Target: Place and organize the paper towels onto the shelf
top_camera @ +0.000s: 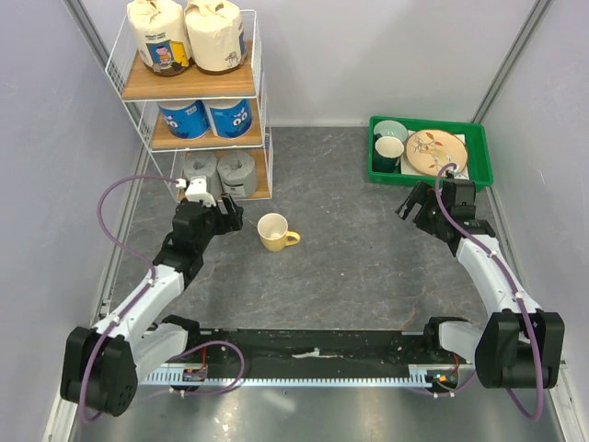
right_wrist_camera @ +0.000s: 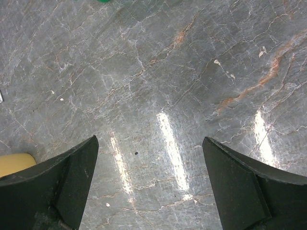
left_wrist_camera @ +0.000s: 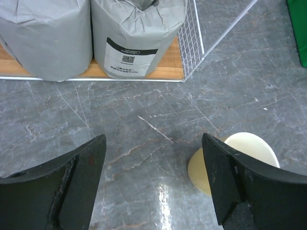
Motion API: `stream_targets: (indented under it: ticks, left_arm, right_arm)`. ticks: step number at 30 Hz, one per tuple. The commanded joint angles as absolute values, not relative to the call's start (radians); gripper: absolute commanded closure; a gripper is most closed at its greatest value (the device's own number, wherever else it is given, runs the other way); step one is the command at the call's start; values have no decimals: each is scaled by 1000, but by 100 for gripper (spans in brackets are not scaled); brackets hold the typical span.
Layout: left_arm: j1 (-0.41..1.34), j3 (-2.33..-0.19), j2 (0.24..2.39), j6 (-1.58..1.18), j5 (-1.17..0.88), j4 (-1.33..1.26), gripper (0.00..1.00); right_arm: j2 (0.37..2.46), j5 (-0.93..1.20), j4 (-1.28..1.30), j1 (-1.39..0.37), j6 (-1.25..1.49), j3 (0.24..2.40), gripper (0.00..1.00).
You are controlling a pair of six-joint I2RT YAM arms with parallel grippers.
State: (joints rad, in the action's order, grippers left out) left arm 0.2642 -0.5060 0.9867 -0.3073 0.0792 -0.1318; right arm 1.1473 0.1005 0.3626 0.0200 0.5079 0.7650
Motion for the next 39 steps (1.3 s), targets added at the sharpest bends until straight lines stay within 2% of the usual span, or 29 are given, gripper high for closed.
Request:
stream_targets:
  ticks: [1, 6, 17, 39]
  left_arm:
    - [262, -477, 1043, -212, 107, -325, 13]
    - [262, -531, 1143, -187, 209, -321, 13]
    - [252, -522, 1285, -80, 268, -547, 14]
    - [121, -641, 1396, -136, -58, -466, 14]
  right_arm:
    - [1137, 106, 336, 23, 494, 762, 2]
    - [1140, 106, 336, 23, 494, 761, 2]
    - [1143, 100, 336, 23, 489, 762, 2]
    - [1147, 91, 334, 23, 488, 764, 2]
